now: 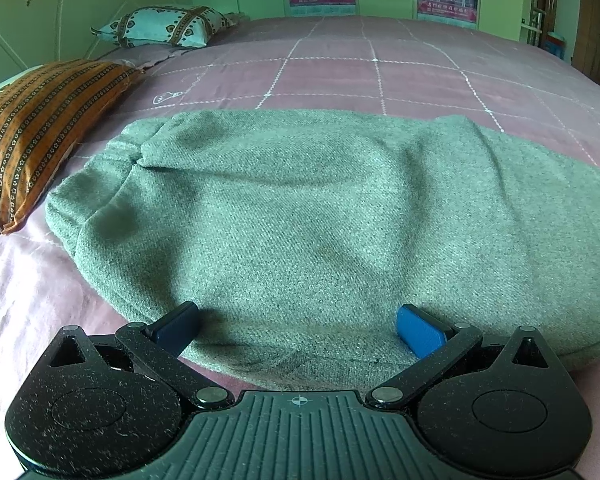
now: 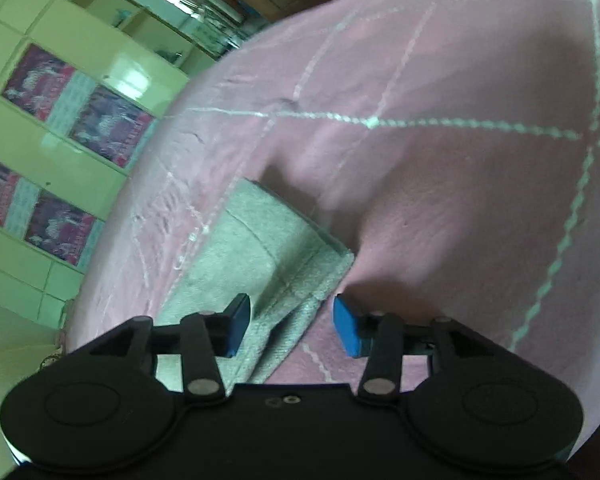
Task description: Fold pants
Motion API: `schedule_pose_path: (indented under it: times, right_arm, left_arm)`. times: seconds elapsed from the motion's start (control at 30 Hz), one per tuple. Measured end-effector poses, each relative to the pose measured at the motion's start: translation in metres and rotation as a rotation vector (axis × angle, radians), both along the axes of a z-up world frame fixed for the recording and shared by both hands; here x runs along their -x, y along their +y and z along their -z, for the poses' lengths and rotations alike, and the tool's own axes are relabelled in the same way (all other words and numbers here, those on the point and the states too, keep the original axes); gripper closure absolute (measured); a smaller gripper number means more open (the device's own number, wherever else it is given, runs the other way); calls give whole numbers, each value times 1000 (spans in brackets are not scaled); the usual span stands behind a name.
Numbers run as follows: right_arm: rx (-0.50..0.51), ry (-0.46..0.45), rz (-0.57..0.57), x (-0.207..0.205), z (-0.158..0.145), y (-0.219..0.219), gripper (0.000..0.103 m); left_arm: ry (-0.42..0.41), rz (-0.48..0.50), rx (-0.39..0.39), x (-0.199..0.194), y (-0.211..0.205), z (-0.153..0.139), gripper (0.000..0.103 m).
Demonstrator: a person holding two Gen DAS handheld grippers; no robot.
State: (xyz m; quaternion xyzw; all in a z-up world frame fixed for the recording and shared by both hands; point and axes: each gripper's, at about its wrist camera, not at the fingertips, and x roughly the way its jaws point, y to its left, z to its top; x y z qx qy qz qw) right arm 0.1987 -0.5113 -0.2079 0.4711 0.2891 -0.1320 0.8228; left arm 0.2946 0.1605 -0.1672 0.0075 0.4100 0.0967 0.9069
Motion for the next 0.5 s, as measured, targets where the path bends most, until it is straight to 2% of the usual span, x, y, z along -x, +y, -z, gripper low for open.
schedule_pose_path:
  times: [0.03, 0.07, 0.13, 0.23, 0.3, 0.33, 0.4, 0.47, 0.5]
  right_arm:
    - [25, 17, -21, -5, -4, 5, 79]
    - [53, 37, -45, -13, -6, 6, 102]
    - [93, 0, -75, -15, -24, 5, 103]
    - [213, -163, -140, -7, -72, 14, 103]
    - [264, -220, -147, -2, -89, 20, 103]
    - [268, -204, -136, -3, -85, 19, 103]
    - [268, -102, -120, -15, -59, 15, 103]
    - [187, 114, -99, -29, -11, 7, 98]
    - [165, 91, -85, -26, -6, 7, 98]
  left_arm:
    - [-1, 0, 0, 0, 0, 0, 0]
    - [-4, -3, 1, 0, 0, 0, 0]
    - [-26, -12, -2, 3, -1, -2, 0]
    - [-72, -24, 2, 13, -2, 0, 0]
    - [-79, -28, -9, 15, -4, 2, 0]
    - [-77, -32, -14, 14, -5, 3, 0]
    - [-66, -41, -20, 10, -6, 2, 0]
    - [-59, -44, -27, 8, -6, 1, 0]
    - [-59, -45, -24, 9, -5, 0, 0]
